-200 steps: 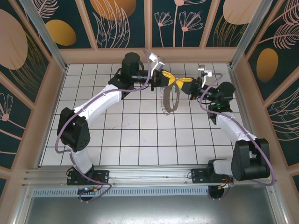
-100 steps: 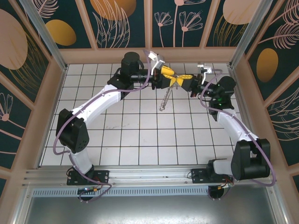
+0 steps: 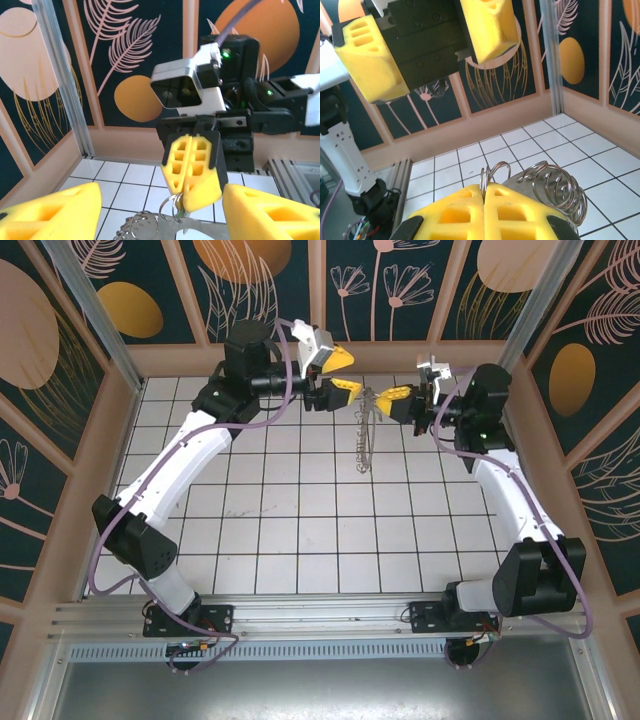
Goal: Put the keys on the keyring
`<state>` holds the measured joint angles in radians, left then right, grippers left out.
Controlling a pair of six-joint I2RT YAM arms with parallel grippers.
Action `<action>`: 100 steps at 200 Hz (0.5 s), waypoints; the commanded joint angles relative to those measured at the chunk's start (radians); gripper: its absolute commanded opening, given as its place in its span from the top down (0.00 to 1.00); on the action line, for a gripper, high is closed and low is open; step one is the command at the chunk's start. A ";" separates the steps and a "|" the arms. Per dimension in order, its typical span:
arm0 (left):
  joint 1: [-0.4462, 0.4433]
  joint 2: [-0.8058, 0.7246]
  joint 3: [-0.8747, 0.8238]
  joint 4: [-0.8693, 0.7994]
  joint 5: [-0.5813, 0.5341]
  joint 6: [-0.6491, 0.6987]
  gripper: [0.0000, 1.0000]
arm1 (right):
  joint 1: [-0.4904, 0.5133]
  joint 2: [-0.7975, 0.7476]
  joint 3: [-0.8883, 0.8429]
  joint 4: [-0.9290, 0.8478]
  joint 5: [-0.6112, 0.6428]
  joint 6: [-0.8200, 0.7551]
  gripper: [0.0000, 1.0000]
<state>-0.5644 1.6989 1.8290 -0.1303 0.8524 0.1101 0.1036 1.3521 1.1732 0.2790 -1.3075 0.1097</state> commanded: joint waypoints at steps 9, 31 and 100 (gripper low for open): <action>0.016 0.047 0.066 -0.167 0.106 0.099 0.37 | 0.002 0.021 0.089 -0.166 -0.079 -0.148 1.00; 0.017 0.059 0.069 -0.187 0.139 0.109 0.42 | 0.005 0.026 0.095 -0.167 -0.081 -0.148 1.00; 0.017 0.118 0.060 -0.158 0.237 0.065 0.56 | 0.030 0.040 0.089 -0.136 -0.073 -0.129 1.00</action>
<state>-0.5541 1.8000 1.8778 -0.2962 1.0233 0.1898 0.1230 1.3899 1.2354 0.1223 -1.3449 0.0044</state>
